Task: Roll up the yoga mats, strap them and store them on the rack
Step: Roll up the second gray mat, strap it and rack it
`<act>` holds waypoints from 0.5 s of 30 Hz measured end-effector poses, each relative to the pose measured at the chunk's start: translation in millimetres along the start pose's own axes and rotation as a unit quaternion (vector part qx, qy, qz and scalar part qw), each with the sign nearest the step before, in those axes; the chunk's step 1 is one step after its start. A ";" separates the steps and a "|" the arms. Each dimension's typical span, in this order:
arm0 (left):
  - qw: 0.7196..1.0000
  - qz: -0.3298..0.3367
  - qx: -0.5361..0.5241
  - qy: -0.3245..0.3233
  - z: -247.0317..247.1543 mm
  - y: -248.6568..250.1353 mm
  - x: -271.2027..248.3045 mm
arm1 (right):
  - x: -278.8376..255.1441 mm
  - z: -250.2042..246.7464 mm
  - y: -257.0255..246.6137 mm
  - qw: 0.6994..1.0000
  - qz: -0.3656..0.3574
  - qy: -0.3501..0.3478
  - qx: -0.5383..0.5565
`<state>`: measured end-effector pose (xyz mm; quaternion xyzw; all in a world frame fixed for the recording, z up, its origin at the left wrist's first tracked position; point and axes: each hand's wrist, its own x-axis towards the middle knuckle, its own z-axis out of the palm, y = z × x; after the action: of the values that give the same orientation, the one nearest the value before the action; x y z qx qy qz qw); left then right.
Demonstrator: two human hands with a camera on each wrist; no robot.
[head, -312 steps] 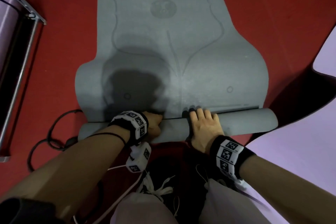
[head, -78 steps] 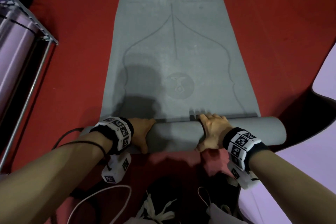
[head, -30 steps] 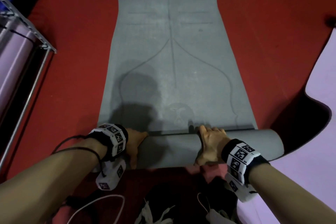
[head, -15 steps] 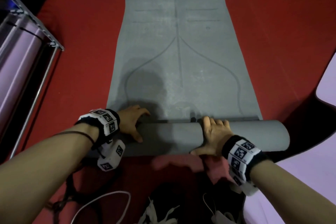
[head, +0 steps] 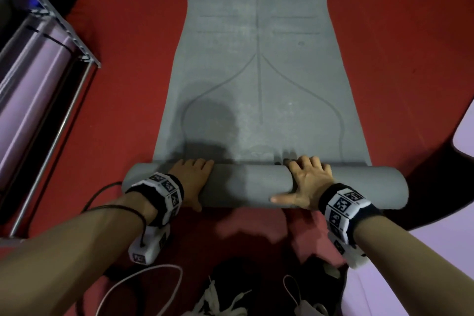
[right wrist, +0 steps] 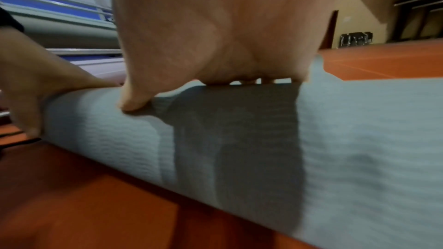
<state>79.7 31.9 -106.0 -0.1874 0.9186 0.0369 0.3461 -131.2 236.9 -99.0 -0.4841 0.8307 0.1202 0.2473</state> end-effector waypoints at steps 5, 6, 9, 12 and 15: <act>0.999 -0.015 -0.036 -0.018 -10.2 -2.6 5.2 | 2.9 -0.7 6.3 1.000 -0.025 0.009 -0.007; 0.999 -0.016 -0.043 -0.029 -13.5 -2.6 6.2 | 3.7 -2.9 6.9 1.000 -0.023 0.009 0.001; 0.996 -0.006 -0.061 -0.072 -21.4 -6.0 8.9 | 2.4 -6.7 5.5 1.000 -0.017 -0.011 0.016; 0.989 0.007 -0.081 -0.122 -26.7 -4.0 9.2 | -3.3 -5.9 5.0 0.998 -0.014 -0.046 0.033; 0.976 0.008 -0.111 -0.188 -22.9 -2.6 10.4 | -9.9 -4.2 6.4 0.993 -0.016 -0.104 0.060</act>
<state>59.2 21.6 -95.3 -0.2067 0.8286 0.1764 0.4895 -134.0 245.6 -90.5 -0.4667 0.7984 0.1160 0.3623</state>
